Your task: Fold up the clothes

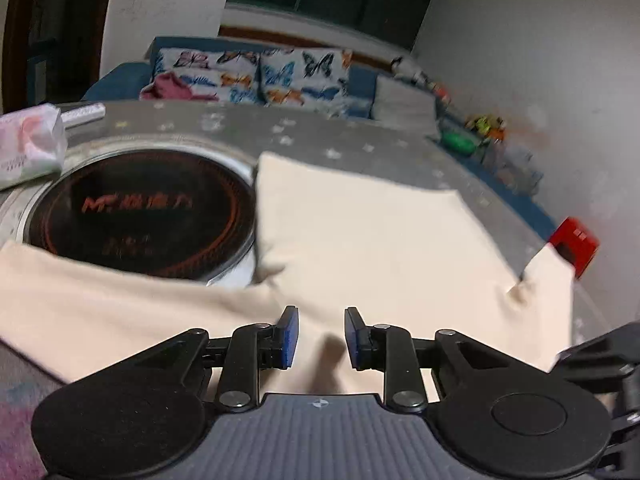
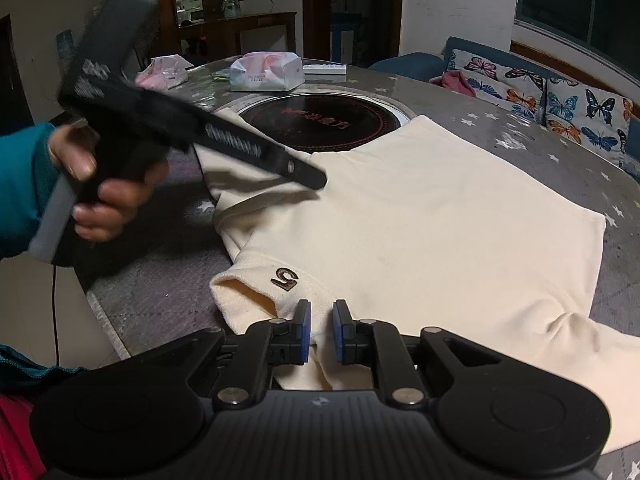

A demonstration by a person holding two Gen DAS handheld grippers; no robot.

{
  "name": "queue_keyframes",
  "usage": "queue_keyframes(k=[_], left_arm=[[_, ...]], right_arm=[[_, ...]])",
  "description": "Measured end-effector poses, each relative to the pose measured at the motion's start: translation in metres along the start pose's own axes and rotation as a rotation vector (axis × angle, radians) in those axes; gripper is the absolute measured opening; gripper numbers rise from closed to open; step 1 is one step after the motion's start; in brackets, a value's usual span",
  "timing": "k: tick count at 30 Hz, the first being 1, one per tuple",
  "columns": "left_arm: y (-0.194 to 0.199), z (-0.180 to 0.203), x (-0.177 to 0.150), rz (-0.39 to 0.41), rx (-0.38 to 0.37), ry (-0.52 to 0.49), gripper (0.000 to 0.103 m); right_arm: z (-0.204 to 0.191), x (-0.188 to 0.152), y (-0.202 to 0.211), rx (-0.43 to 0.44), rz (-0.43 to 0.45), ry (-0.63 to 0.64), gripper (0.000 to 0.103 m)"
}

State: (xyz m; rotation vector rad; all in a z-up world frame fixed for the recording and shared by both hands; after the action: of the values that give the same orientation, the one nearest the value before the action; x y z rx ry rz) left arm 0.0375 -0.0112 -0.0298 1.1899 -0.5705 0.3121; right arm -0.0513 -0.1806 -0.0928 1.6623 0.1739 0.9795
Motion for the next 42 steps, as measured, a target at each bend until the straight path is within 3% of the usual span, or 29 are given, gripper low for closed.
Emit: queue_keyframes(k=[2, 4, 9, 16, 20, 26, 29, 33, 38, 42], left_arm=[[0.002, -0.008, -0.004, 0.003, 0.014, 0.002, 0.026], [0.007, -0.009, -0.006, 0.004, 0.027, 0.001, 0.026], [0.010, -0.001, -0.006, -0.005, 0.046, -0.027, 0.027], [0.013, 0.039, 0.003, 0.019, -0.014, -0.101, 0.027], [0.007, 0.067, 0.003, 0.008, -0.064, -0.144, 0.027], [-0.003, 0.109, -0.001, -0.014, -0.134, -0.220, 0.028], [-0.008, 0.129, -0.004, -0.026, -0.165, -0.253, 0.029], [-0.014, 0.152, -0.011, -0.047, -0.200, -0.302, 0.029], [-0.021, 0.172, -0.019, -0.070, -0.229, -0.344, 0.029], [-0.027, 0.181, -0.024, -0.084, -0.235, -0.357, 0.029]], right_arm=[[0.002, -0.002, 0.005, 0.011, 0.006, -0.007, 0.015], [0.004, -0.003, 0.009, 0.022, 0.012, -0.014, 0.026], [0.022, -0.009, 0.027, 0.043, 0.054, -0.085, 0.028], [0.086, -0.017, 0.046, -0.109, 0.113, -0.246, 0.028], [0.135, -0.034, 0.060, -0.238, 0.149, -0.403, 0.028], [0.219, -0.085, 0.078, -0.511, 0.104, -0.609, 0.028], [0.251, -0.108, 0.082, -0.586, 0.079, -0.694, 0.028], [0.282, -0.130, 0.083, -0.599, 0.084, -0.802, 0.028], [0.298, -0.138, 0.077, -0.573, 0.116, -0.848, 0.026], [0.295, -0.136, 0.078, -0.566, 0.128, -0.835, 0.008]])
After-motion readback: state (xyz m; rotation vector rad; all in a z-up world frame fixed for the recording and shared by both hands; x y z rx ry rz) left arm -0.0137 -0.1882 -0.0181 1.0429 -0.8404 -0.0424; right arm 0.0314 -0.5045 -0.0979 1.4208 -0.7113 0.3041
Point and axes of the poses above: each gripper's, at about its wrist camera, not at the fingertips, and y roughly against the way its jaws point, z to its right, x to its top, the point moved 8 cm from there along -y, roughly the way its jaws point, and after that the axes turned 13 degrees about -z, right-handed, at the moved point
